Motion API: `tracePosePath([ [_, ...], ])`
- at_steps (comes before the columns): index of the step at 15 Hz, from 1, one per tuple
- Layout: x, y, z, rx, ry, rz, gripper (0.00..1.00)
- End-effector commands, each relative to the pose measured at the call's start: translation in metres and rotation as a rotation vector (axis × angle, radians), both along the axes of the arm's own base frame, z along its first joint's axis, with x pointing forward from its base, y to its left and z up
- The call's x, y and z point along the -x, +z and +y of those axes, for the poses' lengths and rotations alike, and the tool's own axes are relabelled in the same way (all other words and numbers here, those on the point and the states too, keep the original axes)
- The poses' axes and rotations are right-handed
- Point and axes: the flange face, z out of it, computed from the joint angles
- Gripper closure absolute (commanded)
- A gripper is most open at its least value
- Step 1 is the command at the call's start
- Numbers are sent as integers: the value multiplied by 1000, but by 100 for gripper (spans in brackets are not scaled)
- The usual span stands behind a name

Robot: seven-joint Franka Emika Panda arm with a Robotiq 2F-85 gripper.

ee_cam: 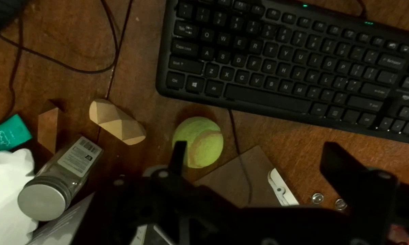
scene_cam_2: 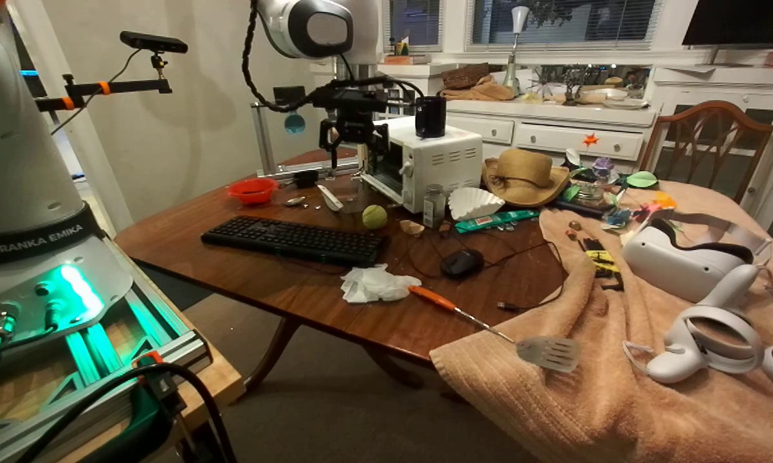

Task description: Pick up the tennis ball and place it to the right of the oven

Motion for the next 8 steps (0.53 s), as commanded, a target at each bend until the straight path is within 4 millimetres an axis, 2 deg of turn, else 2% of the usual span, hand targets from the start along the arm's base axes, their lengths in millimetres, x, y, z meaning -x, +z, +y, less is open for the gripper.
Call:
tracePosePath([
  [1,0,-5,-4,-15,-12,-5,0],
  [8,-1,-7,-4,-18,-9,-7,0],
])
